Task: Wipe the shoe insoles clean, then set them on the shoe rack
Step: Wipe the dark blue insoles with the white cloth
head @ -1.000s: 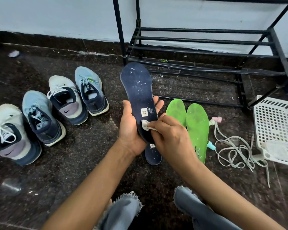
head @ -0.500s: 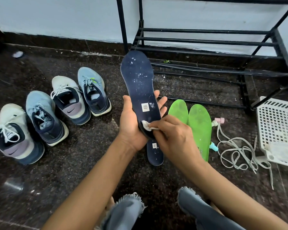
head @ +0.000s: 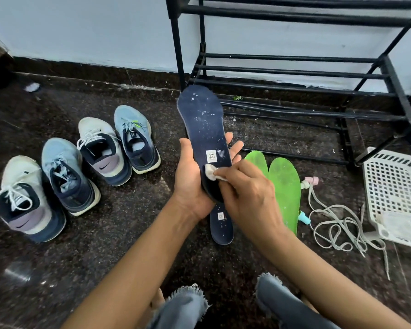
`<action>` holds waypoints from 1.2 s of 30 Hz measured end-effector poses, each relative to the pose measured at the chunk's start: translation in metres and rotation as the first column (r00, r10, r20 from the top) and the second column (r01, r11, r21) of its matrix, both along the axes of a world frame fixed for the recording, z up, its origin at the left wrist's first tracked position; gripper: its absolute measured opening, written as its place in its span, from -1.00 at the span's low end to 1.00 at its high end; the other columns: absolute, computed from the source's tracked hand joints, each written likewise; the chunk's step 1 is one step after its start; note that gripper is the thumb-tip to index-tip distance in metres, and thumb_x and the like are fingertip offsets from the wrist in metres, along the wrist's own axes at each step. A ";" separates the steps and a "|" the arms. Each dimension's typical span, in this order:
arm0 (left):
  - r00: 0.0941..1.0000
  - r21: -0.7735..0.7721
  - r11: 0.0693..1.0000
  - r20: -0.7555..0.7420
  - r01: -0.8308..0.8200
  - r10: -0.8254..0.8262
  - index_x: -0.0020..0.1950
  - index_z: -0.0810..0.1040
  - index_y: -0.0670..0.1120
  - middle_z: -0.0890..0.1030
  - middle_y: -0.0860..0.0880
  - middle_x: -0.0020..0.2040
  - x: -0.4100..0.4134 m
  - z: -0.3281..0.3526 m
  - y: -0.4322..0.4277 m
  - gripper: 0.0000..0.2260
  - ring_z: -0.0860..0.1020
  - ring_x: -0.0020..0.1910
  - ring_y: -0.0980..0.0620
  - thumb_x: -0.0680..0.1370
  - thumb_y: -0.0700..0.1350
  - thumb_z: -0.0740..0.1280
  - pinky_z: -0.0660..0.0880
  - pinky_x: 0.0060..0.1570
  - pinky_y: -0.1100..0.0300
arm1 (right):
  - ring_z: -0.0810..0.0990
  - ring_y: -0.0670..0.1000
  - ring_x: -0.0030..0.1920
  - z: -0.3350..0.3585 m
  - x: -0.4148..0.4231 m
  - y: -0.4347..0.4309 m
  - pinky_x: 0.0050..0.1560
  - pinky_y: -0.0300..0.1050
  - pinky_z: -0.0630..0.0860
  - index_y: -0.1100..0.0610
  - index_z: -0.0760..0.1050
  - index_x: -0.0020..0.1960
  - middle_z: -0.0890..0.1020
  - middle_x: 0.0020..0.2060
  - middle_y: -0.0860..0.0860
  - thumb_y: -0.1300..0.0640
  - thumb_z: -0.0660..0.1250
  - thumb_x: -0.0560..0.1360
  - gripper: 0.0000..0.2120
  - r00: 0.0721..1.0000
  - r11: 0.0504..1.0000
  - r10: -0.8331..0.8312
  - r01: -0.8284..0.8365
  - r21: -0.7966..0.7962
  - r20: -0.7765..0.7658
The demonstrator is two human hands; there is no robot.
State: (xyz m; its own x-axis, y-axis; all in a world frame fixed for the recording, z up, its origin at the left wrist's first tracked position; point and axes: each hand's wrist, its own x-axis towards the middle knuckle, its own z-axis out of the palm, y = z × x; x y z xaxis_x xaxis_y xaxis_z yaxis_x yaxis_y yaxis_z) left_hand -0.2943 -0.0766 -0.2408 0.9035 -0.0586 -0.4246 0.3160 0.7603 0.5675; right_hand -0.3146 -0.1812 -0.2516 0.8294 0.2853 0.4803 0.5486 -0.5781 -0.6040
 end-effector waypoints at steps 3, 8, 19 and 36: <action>1.000 0.010 1.000 0.017 0.000 0.000 0.12 0.55 -0.15 0.71 -0.07 -0.06 0.000 0.007 0.003 -0.29 0.57 0.13 -0.01 0.60 0.32 -0.20 0.33 0.37 0.10 | 0.53 0.10 -0.29 0.006 -0.011 -0.001 -0.28 -0.15 0.42 0.22 0.62 -0.03 0.55 -0.25 0.10 0.27 0.29 0.47 -0.84 0.996 0.996 0.093 -0.093 0.003 -0.011; 0.999 0.037 0.999 0.015 0.034 -0.035 0.16 0.57 -0.13 0.69 -0.10 0.02 -0.001 0.022 0.003 -0.27 0.67 0.00 0.04 0.59 0.36 -0.20 0.50 0.06 0.14 | 0.52 0.12 -0.28 0.020 0.005 -0.003 -0.23 -0.07 0.44 0.24 0.62 -0.07 0.52 -0.29 0.11 0.26 0.28 0.48 -0.85 0.997 1.000 0.021 -0.020 -0.010 0.075; 0.993 0.059 0.998 0.117 0.008 -0.015 0.10 0.61 -0.15 0.70 -0.08 -0.02 0.017 0.082 0.004 -0.27 0.59 0.11 -0.01 0.60 0.33 -0.18 0.46 0.16 0.13 | 0.53 0.05 -0.25 0.077 0.013 -0.002 -0.21 -0.19 0.44 0.21 0.62 -0.08 0.56 -0.26 0.07 0.32 0.35 0.44 -0.89 0.988 0.997 0.073 -0.074 0.003 0.136; 0.974 0.139 0.989 0.226 -0.051 0.018 0.15 0.55 -0.17 0.66 -0.12 0.04 0.019 0.215 -0.017 -0.31 0.60 0.04 -0.02 0.62 0.30 -0.17 0.51 0.07 0.16 | 0.54 -0.13 -0.15 0.199 0.010 -0.013 -0.05 -0.56 0.31 0.21 0.65 -0.11 0.65 -0.19 0.04 0.35 0.38 0.38 -0.86 0.970 0.985 -0.029 -0.014 0.172 0.241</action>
